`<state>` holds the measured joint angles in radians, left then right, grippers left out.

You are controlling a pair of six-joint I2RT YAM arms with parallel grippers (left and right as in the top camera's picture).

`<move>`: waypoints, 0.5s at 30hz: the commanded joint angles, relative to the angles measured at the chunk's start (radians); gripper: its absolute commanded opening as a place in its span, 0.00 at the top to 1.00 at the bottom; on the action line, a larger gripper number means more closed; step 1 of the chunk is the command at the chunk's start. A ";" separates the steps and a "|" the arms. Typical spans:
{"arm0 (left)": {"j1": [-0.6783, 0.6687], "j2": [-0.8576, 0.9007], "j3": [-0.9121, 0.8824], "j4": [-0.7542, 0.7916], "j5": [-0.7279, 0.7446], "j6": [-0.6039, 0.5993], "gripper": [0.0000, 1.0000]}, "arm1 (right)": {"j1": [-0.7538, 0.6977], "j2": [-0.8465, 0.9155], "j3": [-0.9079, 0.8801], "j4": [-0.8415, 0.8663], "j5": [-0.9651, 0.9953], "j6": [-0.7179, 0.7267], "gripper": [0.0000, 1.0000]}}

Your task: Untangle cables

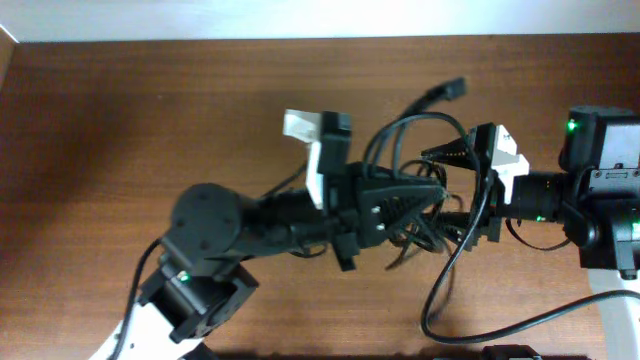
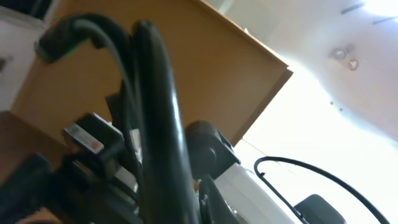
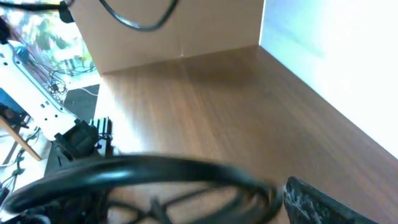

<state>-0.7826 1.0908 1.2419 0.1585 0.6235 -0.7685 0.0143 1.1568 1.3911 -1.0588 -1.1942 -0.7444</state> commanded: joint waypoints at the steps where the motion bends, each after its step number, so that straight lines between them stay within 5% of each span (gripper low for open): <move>1: -0.050 0.033 0.020 0.055 -0.003 -0.005 1.00 | -0.001 0.002 0.013 0.039 -0.051 -0.011 0.11; 7: -0.073 0.052 0.020 0.100 0.011 -0.006 1.00 | -0.001 0.014 0.013 0.065 0.039 -0.001 0.27; 15: -0.072 0.024 0.020 0.118 0.019 -0.004 1.00 | -0.002 0.071 0.013 0.002 0.615 0.268 0.33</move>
<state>-0.8497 1.1503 1.2419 0.2584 0.6247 -0.7681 0.0143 1.1995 1.3914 -1.0187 -0.9180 -0.6113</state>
